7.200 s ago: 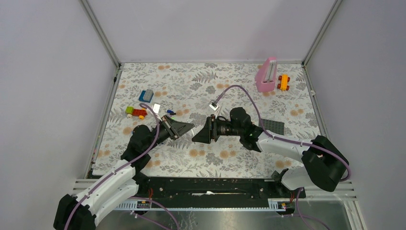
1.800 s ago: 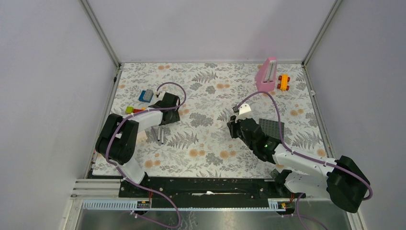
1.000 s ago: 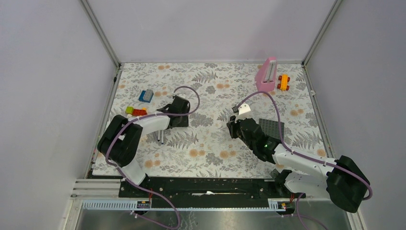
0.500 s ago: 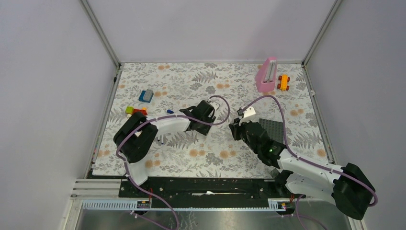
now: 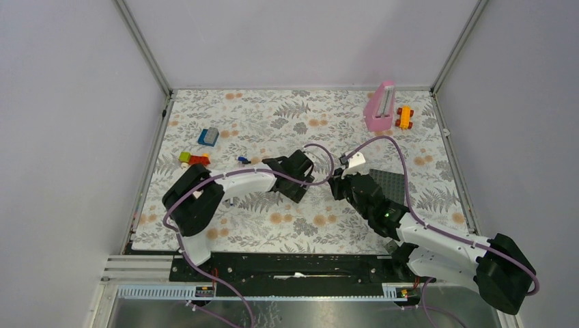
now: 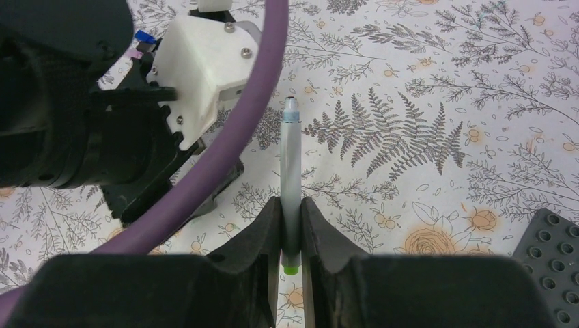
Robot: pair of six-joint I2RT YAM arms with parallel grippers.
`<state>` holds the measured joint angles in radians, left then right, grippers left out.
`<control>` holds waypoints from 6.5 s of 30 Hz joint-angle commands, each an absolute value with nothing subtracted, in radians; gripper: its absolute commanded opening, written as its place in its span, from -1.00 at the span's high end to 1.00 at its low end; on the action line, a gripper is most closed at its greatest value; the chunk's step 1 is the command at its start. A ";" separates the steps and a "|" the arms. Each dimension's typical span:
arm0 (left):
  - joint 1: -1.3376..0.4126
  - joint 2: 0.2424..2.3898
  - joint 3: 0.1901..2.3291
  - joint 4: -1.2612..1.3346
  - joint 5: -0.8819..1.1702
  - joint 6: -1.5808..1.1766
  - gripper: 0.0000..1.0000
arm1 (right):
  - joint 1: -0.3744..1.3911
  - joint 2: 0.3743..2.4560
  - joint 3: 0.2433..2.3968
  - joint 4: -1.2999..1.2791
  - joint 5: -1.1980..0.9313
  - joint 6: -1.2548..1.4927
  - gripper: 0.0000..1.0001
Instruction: Insert the pens into the pen caps
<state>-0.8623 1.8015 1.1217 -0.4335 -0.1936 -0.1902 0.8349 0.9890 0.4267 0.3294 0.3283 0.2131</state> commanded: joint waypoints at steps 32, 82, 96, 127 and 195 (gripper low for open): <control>-0.867 1.770 1.157 -0.464 -0.248 -1.071 -0.32 | 0.824 0.957 0.416 0.391 0.332 0.209 1.00; -0.876 1.675 1.043 -0.556 -0.333 -0.867 0.67 | 0.824 0.964 0.419 0.393 0.331 0.207 1.00; -0.875 1.510 0.902 -0.545 -0.422 -0.842 -0.95 | 0.823 0.963 0.418 0.393 0.331 0.207 1.00; -0.634 1.376 0.802 -0.384 -0.201 -0.720 -0.98 | 0.822 0.972 0.425 0.391 0.331 0.210 1.00; -0.856 1.221 0.738 -0.289 -0.345 -0.736 1.00 | 0.822 1.034 0.471 0.369 0.251 0.181 1.00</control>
<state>-0.8547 1.3338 0.8005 -0.4404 -0.3504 -0.7738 0.8284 1.0512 0.4404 0.3412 0.2478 0.1944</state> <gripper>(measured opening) 0.102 0.190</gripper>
